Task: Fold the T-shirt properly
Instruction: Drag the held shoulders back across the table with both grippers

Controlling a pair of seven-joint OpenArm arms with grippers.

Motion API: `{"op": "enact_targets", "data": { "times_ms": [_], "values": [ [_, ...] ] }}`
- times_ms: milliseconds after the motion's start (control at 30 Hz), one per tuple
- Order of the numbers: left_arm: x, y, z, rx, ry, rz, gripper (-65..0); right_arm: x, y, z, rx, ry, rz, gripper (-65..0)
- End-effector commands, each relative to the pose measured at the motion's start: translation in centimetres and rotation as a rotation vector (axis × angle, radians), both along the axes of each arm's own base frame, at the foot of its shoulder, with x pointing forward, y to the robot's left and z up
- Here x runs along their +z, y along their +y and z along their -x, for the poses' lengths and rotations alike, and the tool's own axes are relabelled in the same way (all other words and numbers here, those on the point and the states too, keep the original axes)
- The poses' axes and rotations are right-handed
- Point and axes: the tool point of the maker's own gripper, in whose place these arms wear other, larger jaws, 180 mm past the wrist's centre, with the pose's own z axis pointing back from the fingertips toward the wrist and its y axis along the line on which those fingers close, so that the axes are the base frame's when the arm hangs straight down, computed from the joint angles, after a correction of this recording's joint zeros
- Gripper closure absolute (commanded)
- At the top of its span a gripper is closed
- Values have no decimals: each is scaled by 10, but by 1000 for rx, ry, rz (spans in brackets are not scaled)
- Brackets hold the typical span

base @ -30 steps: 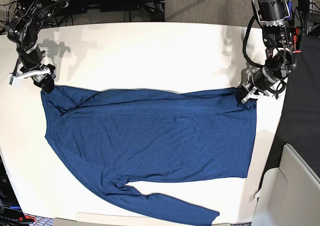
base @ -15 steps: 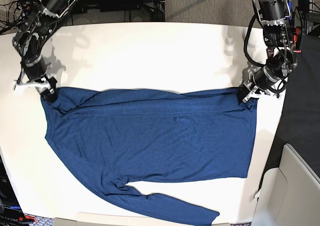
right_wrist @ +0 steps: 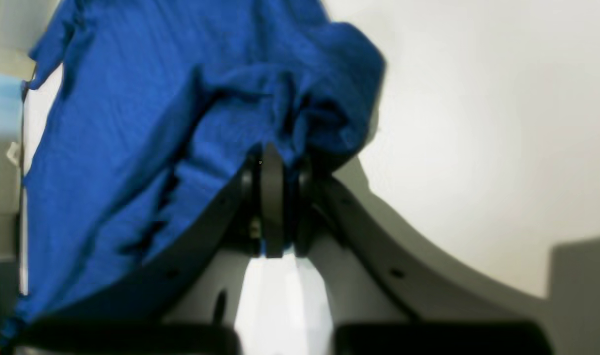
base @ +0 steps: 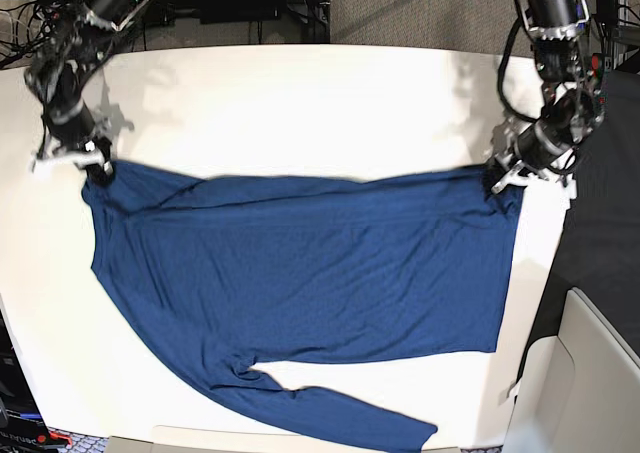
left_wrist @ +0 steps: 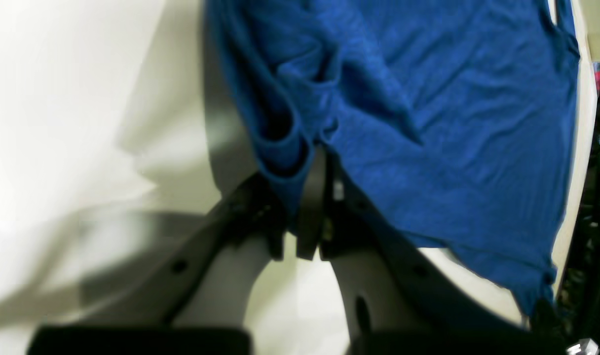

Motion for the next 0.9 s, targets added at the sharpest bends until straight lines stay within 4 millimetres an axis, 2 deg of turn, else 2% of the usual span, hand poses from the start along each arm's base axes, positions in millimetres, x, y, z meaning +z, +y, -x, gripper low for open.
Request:
{"op": "enact_targets", "data": {
  "times_ms": [0, 200, 367, 467, 667, 767, 867],
  "values": [
    [20, 2, -10, -13, -65, -17, -6, 13, -7, -1, 14, -23, 50, -2],
    [22, -3, 10, -43, -60, -46, -6, 23, -15, 25, 28, -17, 129, -2],
    [26, -1, 32, -83, -47, -100, -6, 28, -26, 50, -23, -45, 82, -2],
    [24, 17, 48, -69, -16, -138, -6, 32, -42, 65, -31, -36, 98, -2],
    [10, 42, 85, -17, 60, -163, -6, 30, -50, 95, -26, -6, 74, -2],
    [8, 41, 96, -24, 78, -169, -6, 27, -49, 106, -26, 6, 57, -2],
    [11, 32, 100, -47, 71, -170, -6, 25, -46, 110, -24, 13, 44, -2]
  ]
}}
